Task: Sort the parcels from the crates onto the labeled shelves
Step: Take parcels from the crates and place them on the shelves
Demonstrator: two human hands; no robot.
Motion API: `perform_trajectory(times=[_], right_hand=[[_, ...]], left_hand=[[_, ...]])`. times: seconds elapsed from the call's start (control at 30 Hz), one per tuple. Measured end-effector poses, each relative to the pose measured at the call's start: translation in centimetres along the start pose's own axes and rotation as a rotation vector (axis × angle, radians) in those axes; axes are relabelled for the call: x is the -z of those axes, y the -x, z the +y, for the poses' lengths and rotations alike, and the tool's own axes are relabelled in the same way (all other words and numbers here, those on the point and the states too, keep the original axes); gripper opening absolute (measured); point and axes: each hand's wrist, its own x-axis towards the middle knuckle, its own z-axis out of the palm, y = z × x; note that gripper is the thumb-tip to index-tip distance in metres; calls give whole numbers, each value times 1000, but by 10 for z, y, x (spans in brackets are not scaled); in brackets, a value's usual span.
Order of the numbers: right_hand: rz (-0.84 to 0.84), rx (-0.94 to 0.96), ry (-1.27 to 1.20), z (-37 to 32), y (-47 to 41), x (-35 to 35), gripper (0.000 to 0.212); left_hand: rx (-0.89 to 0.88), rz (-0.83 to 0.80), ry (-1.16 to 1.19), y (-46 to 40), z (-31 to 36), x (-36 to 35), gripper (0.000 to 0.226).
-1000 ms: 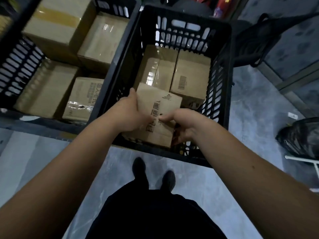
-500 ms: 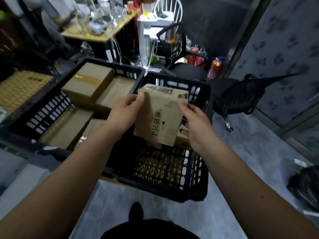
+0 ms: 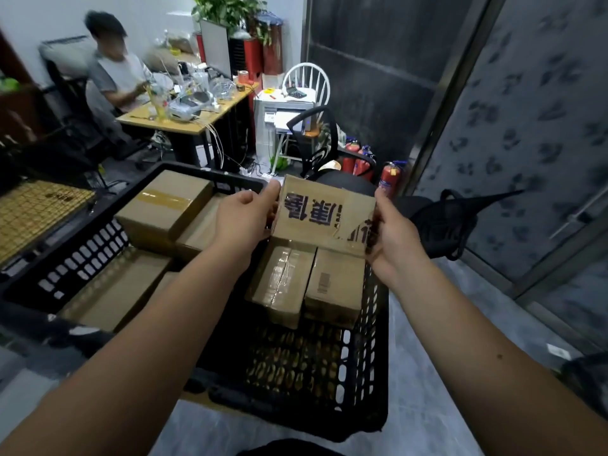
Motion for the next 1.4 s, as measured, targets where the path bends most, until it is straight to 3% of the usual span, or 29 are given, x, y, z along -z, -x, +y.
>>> perform_trajectory(times=[0.1,0.3,0.4,0.67,0.87,1.13,1.4], right_hand=[[3,64,-131,0,-1,1,40],[-68,245,-45,7,-8,-8,95],[-135,376,140,8,-7,-17,83],[-213,435,314,24,-9,-26,88],[-367,462,317,40,-4,-65,110],[-596,498,330,37,10,-101,82],[-936,506,304,52,66,-134,86]], left_hand=[[-18,-66,91,-7,-1,1,35],[-31,-139,125,-16,-2,4,32],[-77,-183,161,-19,-9,8,41],[-94,-168,234,-24,-20,25,43],[-154,-43,200,-21,-19,57,39],[-213,169,89,30,0,109,22],[-259,642,-172,133,13,168,20]])
